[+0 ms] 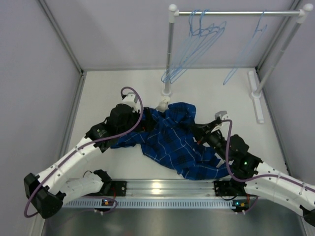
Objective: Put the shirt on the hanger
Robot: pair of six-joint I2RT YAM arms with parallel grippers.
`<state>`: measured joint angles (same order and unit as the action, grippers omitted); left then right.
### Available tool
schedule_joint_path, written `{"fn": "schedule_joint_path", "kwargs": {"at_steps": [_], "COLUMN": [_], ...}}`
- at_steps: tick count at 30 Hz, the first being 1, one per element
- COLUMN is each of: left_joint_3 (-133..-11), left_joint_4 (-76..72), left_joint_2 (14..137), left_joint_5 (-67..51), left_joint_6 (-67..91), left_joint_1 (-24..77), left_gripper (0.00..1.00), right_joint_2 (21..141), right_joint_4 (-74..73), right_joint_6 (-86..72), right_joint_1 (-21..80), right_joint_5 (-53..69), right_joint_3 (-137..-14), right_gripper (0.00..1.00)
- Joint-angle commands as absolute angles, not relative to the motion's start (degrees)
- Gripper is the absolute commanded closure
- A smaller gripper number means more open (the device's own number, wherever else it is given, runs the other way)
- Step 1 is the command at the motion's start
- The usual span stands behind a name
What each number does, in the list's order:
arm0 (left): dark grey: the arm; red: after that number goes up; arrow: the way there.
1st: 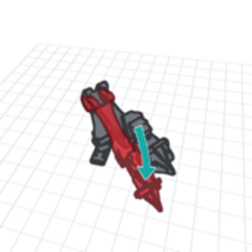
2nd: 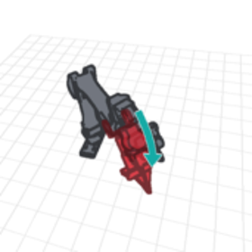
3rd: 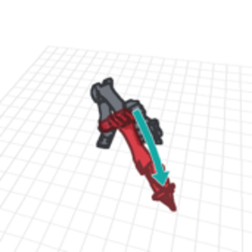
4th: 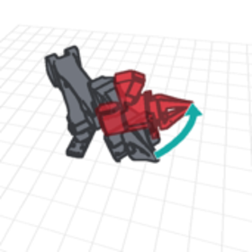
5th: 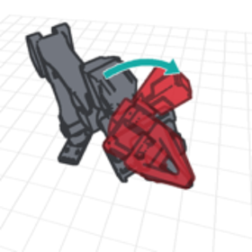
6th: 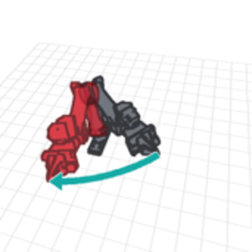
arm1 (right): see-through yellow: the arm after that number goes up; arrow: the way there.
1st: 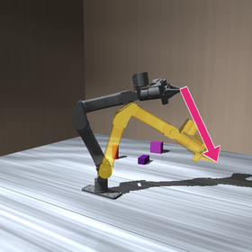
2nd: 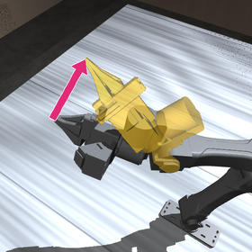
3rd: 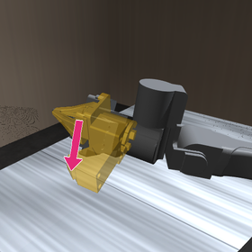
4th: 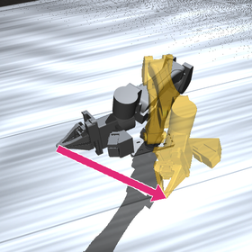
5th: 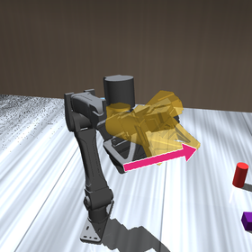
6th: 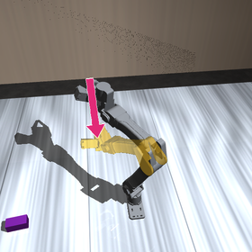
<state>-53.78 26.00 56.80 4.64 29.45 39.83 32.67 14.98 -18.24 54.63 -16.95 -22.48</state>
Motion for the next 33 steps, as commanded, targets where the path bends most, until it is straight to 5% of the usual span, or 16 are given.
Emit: {"fn": "schedule_joint_path", "kwargs": {"at_steps": [1, 9, 18, 19, 22, 23, 33], "left_joint_3": [-52.6, -54.0, -54.8, -54.4, -53.6, -53.9, -62.4], "left_joint_4": [24.4, 14.4, 11.7, 9.3, 6.1, 5.9, 9.3], "left_joint_2": [57.5, 62.7, 77.2, 77.8, 77.2, 76.6, 63.0], "left_joint_5": [7.7, 6.2, 1.0, 0.3, -3.3, -2.8, 8.5], "left_joint_6": [37.1, 39.9, 40.5, 40.7, 40.0, 39.1, 16.4], "left_joint_1": [39.7, 39.7, 39.6, 39.6, 39.6, 39.6, 38.1], "left_gripper": [0.02, 0.03, 0.20, 0.24, 0.92, 1.00, 1.00], "right_joint_2": [32.5, 34.5, 33.0, 32.8, 32.3, 32.3, 40.2], "right_joint_4": [18.7, 20.6, 21.8, 21.8, 21.5, 21.4, 11.8], "right_joint_6": [-16.9, -18.6, -18.5, -18.5, -19.0, -19.1, -21.6], "right_joint_1": [55.6, 55.6, 55.6, 55.6, 55.6, 55.6, 55.4], "right_joint_5": [-14.5, -11.4, -10.9, -10.9, -11.5, -11.9, -25.6], "right_joint_3": [-23.4, -22.3, -21.6, -21.4, -20.3, -20.0, -25.3], "right_gripper": [1.00, 1.00, 1.00, 1.00, 1.00, 1.00, 0.95]}}
